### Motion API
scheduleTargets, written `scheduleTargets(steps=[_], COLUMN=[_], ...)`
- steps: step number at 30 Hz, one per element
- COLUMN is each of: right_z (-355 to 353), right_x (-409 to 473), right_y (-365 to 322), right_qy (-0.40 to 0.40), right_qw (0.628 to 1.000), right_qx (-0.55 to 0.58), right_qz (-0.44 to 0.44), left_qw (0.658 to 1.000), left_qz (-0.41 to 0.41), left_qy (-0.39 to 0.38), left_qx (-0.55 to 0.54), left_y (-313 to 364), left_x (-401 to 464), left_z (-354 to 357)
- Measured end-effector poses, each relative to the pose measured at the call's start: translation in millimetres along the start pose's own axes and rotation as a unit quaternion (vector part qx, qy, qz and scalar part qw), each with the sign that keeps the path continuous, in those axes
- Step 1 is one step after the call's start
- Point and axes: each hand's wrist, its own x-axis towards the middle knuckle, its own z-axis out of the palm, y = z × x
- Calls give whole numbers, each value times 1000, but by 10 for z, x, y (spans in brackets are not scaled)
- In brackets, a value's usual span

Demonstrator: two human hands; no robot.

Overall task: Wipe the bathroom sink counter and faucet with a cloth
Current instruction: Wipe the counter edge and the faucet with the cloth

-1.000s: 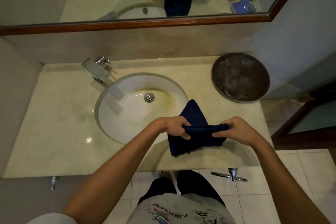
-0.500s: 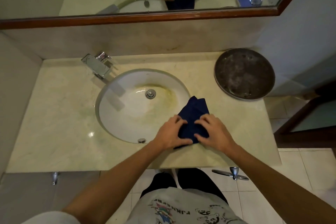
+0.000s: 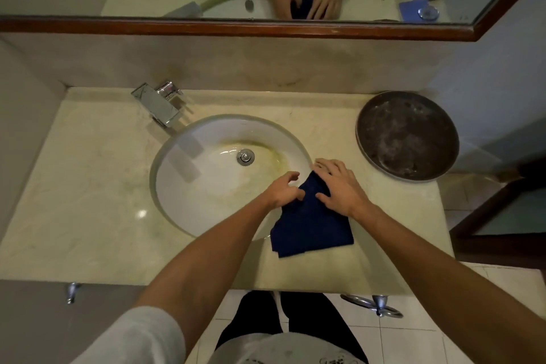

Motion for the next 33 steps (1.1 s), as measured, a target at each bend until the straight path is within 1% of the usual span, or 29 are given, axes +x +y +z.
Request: scheduleTargets(steps=[2,4,6,10,11,13,15,17,19,21,24,26,27,28,29,30,31,32,33], right_z=[-87,-160,-201,-238,-256,-298,-378,-543,-774,-1057,-1432,-1570,-1602,-1606,-1578,-1526,-1442,-1320,-1168], right_x=[170,296,380,450,438,349,199,33,-73,-50,370,879,1138,1361,1522,1607,1640,1640,1628], right_y=[-25,-58,-98,-136,-120,-23,116,220,275,279,295,311,291,256,211,159,97,34,-10], right_qy=[-71,-117,-137,-153,-156,-161,-154,-128,-119,-115,-80,-36,0,46,99,153,203,245,271], right_qw=[995,984,978,981,983,987,981,970,954,946,960,971,977,983,983,978,971,964,960], right_qx=[-55,-113,-143,-115,-92,6,119,207,275,302,268,238,215,176,134,99,75,63,60], right_qz=[-48,-69,-70,-41,-37,-28,-15,0,5,3,-21,-13,8,40,73,100,103,79,41], left_qw=[997,991,988,979,976,969,960,959,962,962,953,956,960,963,957,942,923,907,899], left_qz=[-40,-57,-58,-22,-5,28,64,99,121,139,165,156,139,116,87,65,53,58,67], left_qy=[-68,-110,-127,-130,-134,-150,-156,-143,-127,-108,-59,-8,37,102,184,264,329,371,384], left_qx=[5,40,65,156,169,195,221,224,211,210,246,250,239,223,209,198,190,191,199], left_y=[-16,-59,-113,-48,-8,101,215,364,543,761,1131,1306,1344,1350,1324,1255,1170,1046,870], left_x=[115,170,233,222,189,74,-54,-185,-286,-348,-245,10,174,330,448,524,540,528,501], left_z=[-26,-60,-125,-325,-368,-438,-500,-573,-666,-791,-1124,-1452,-1621,-1779,-1902,-1964,-1957,-1887,-1762])
